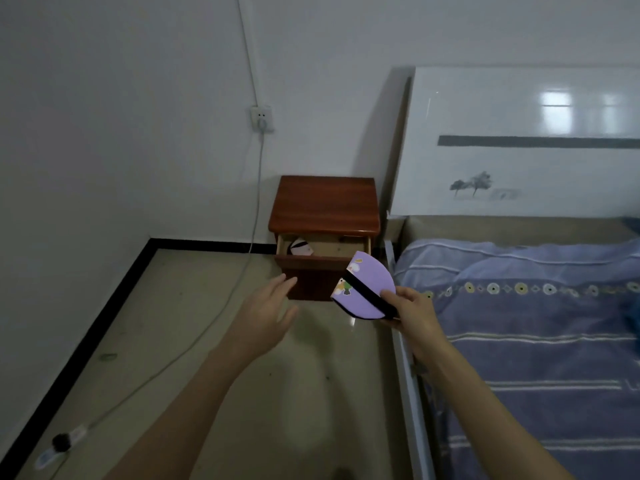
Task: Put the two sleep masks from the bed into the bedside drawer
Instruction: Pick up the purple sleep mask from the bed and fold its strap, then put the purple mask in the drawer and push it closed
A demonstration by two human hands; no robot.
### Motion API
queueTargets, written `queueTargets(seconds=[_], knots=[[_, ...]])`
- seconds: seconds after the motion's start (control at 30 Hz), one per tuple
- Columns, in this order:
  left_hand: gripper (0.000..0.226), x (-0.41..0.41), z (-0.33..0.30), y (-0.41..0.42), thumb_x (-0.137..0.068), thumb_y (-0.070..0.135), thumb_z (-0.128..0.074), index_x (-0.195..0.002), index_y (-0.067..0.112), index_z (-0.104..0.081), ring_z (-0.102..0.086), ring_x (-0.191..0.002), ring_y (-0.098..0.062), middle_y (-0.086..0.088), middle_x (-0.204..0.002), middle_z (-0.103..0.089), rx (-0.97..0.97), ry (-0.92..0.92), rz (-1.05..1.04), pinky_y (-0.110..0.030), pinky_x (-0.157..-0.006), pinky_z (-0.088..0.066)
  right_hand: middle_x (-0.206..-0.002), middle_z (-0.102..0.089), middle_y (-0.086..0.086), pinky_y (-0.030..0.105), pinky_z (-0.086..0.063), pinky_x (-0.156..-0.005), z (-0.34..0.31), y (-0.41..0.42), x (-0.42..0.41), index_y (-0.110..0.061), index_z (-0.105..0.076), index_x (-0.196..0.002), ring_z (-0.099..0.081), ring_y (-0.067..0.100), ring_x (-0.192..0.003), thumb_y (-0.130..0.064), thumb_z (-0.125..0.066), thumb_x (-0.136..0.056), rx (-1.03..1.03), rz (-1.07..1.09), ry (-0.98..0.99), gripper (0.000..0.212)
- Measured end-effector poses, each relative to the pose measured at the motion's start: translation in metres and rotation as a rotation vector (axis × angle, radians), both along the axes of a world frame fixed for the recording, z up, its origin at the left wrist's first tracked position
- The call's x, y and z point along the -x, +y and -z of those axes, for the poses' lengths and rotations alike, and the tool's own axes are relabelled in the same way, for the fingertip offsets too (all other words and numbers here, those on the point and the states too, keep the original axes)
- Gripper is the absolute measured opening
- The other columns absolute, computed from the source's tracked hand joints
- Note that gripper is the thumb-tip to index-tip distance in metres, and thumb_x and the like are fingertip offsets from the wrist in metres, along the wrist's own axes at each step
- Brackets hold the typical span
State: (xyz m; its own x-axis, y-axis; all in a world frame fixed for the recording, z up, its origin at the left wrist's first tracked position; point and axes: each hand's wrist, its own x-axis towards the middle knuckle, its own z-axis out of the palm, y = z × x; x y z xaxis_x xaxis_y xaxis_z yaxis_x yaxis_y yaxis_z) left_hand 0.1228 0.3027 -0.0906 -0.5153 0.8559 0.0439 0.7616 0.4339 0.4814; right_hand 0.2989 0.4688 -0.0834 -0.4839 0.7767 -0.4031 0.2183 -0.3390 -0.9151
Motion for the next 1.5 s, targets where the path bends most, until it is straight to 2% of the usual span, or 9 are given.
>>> queueTargets(seconds=[0.17,0.33,0.6,0.8,0.93,1.17,1.27,1.4,1.5], knots=[[0.054,0.061,0.029,0.058,-0.092,0.030,-0.045,-0.140,0.011,-0.027,-0.028,-0.138,-0.026,-0.013,-0.151,-0.029,0.126,0.085,0.010,-0.038,-0.113,-0.026,-0.101,-0.061,0.016,0.031,-0.054,-0.071,0.026,0.067,0.060,-0.014,-0.059,-0.080,-0.061,0.026,-0.091,-0.017,-0.055,-0.088,0.056,-0.022,-0.086,0.009],[0.059,0.121,0.087,0.115,-0.093,0.035,-0.041,-0.143,0.015,-0.016,-0.017,-0.142,-0.025,-0.011,-0.155,-0.018,0.245,-0.019,0.023,-0.040,-0.117,-0.018,-0.103,-0.059,0.015,0.038,-0.053,-0.083,0.079,0.127,0.122,-0.008,-0.058,-0.095,-0.059,0.027,-0.096,-0.018,-0.053,-0.089,0.132,-0.021,-0.211,0.012],[0.063,0.234,0.196,0.210,-0.092,0.041,-0.038,-0.144,0.020,-0.010,-0.007,-0.144,-0.025,-0.008,-0.157,-0.009,0.431,-0.106,0.090,-0.048,-0.116,-0.012,-0.093,-0.058,0.011,0.027,-0.043,-0.059,0.188,0.215,0.246,-0.012,-0.058,-0.085,-0.054,0.017,-0.073,-0.015,-0.053,-0.087,0.333,0.023,-0.347,0.006],[0.060,0.281,0.268,0.261,-0.094,0.037,-0.036,-0.144,0.019,-0.010,-0.004,-0.144,-0.024,-0.008,-0.157,-0.010,0.549,-0.140,0.204,-0.048,-0.118,-0.009,-0.088,-0.062,0.008,0.028,-0.048,-0.060,0.272,0.256,0.301,-0.011,-0.058,-0.084,-0.061,0.020,-0.076,-0.009,-0.057,-0.085,0.510,0.115,-0.384,0.002],[0.060,0.295,0.310,0.280,-0.093,0.037,-0.037,-0.144,0.020,-0.010,-0.007,-0.144,-0.027,-0.010,-0.156,-0.011,0.574,-0.162,0.237,-0.049,-0.117,-0.009,-0.088,-0.061,0.011,0.033,-0.051,-0.072,0.318,0.276,0.325,-0.004,-0.059,-0.088,-0.061,0.022,-0.077,-0.005,-0.057,-0.084,0.552,0.183,-0.388,0.004],[0.064,0.290,0.354,0.275,-0.092,0.042,-0.036,-0.144,0.024,-0.004,-0.003,-0.144,-0.027,-0.011,-0.157,-0.008,0.577,-0.110,0.282,-0.053,-0.115,0.003,-0.094,-0.064,0.016,0.043,-0.053,-0.087,0.357,0.294,0.351,-0.014,-0.060,-0.065,-0.064,0.032,-0.090,-0.006,-0.058,-0.083,0.365,0.214,-0.477,0.020],[0.063,0.287,0.358,0.276,-0.091,0.037,-0.041,-0.144,0.024,-0.010,-0.010,-0.144,-0.029,-0.013,-0.155,-0.017,0.535,-0.095,0.258,-0.054,-0.115,0.002,-0.097,-0.066,0.015,0.046,-0.052,-0.090,0.361,0.297,0.359,-0.010,-0.066,-0.083,-0.062,0.033,-0.097,-0.008,-0.056,-0.083,0.285,0.204,-0.540,0.010],[0.058,0.289,0.356,0.280,-0.091,0.031,-0.043,-0.143,0.024,-0.018,-0.017,-0.142,-0.028,-0.012,-0.152,-0.026,0.515,-0.089,0.240,-0.055,-0.115,-0.003,-0.092,-0.065,0.012,0.036,-0.046,-0.076,0.353,0.291,0.360,-0.005,-0.063,-0.097,-0.058,0.027,-0.087,-0.013,-0.053,-0.085,0.118,0.039,-0.666,0.018],[0.053,0.291,0.352,0.281,-0.091,0.022,-0.045,-0.140,0.022,-0.027,-0.028,-0.138,-0.029,-0.013,-0.147,-0.036,0.490,-0.084,0.223,-0.054,-0.115,-0.010,-0.101,-0.066,0.014,0.035,-0.047,-0.080,0.342,0.278,0.346,-0.005,-0.061,-0.106,-0.060,0.029,-0.094,-0.010,-0.050,-0.086,-0.014,-0.043,-0.674,0.023]])
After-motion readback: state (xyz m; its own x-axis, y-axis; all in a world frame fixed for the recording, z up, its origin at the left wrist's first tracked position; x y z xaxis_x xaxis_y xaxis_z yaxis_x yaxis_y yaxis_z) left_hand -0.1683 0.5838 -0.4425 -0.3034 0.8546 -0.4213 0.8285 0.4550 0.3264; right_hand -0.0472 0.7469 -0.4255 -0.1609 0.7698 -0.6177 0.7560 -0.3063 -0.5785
